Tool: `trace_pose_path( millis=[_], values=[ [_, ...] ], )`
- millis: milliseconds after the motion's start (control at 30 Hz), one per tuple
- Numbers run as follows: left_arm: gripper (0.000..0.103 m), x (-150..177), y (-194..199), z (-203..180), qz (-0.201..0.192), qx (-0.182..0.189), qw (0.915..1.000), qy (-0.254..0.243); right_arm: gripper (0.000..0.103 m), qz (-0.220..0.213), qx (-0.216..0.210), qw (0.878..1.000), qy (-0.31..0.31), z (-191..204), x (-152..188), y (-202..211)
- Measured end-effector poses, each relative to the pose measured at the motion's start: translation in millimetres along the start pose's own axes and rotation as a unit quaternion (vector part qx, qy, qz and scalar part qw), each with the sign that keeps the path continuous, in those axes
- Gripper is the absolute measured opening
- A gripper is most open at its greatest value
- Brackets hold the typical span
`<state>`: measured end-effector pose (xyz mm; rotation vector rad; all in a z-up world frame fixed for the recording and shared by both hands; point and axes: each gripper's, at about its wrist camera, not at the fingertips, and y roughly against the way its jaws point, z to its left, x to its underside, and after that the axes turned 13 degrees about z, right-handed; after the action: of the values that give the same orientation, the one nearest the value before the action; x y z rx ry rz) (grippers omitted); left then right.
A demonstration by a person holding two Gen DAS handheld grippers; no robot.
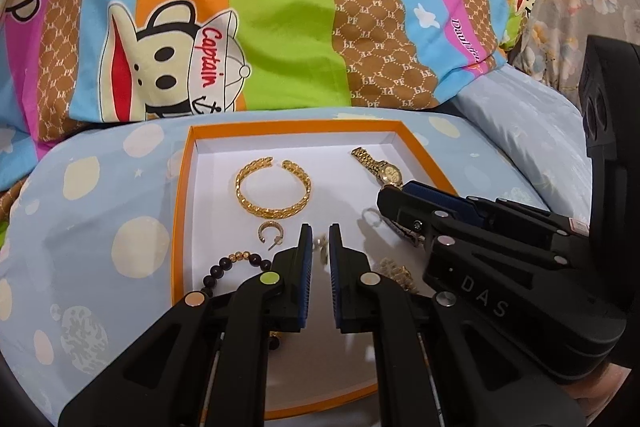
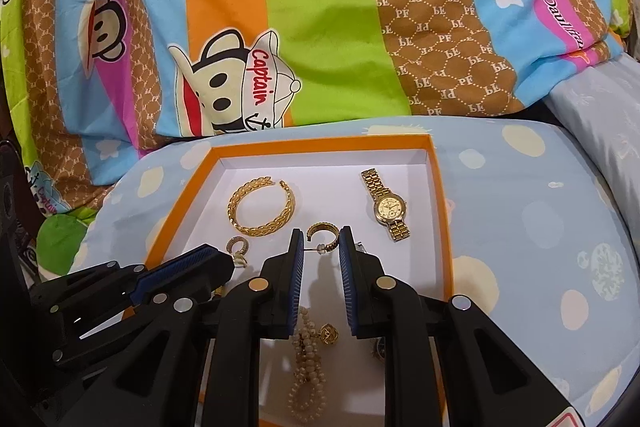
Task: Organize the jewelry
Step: 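Carry the hoop and charm earrings into the orange box and open both tools, then grasp the silver ring with the right tool while the left tool grasps a gold earring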
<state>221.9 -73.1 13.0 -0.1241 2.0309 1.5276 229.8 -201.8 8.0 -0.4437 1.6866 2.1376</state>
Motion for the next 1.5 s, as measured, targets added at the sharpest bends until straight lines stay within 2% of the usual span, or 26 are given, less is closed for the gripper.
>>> trace_pose_path(
  millis=[67,167,367,500,667,767,833,967,1133,1367,1433,1500],
  values=[
    [0.011,1,-2,3,0.007,-0.002,0.9999,0.008,0.02,-0.003,0.003,1.0,0.002,1,1,-1],
    [0.022,1,1,8,0.004,-0.003,0.9998,0.019,0.021,-0.013,0.002,1.0,-0.004,-2,1,6],
    [0.024,8,43,26,-0.033,0.01,0.9988,0.035,0.022,-0.052,-0.005,0.998,-0.017,-11,16,51],
    [0.031,28,72,39,-0.051,-0.001,0.9978,0.042,0.027,-0.063,0.004,0.998,-0.015,-10,44,78],
    [0.031,59,94,48,-0.047,-0.02,0.9978,0.042,0.03,-0.053,0.023,0.998,-0.007,0,88,95],
    [0.032,79,101,48,-0.038,-0.016,0.9982,0.043,0.032,-0.039,0.024,0.999,-0.004,9,110,95],
    [0.036,93,102,46,-0.032,-0.019,0.9985,0.041,0.036,-0.027,0.022,0.999,-0.002,15,124,92],
    [0.037,114,98,42,-0.014,-0.017,0.999,0.038,0.036,0.0,0.013,1.0,-0.002,25,140,77],
    [0.037,132,86,36,0.009,-0.003,0.9992,0.04,0.036,0.02,0.016,1.0,0.006,35,146,60],
    [0.038,137,69,24,0.026,-0.006,0.9995,0.019,0.036,0.038,0.022,0.999,0.003,37,142,46],
    [0.038,137,67,24,0.028,-0.006,0.9994,0.018,0.033,0.04,0.025,0.999,0.005,37,142,45],
    [0.039,137,66,24,0.029,-0.007,0.9994,0.019,0.02,0.042,0.025,0.999,0.008,38,142,45]
  ],
)
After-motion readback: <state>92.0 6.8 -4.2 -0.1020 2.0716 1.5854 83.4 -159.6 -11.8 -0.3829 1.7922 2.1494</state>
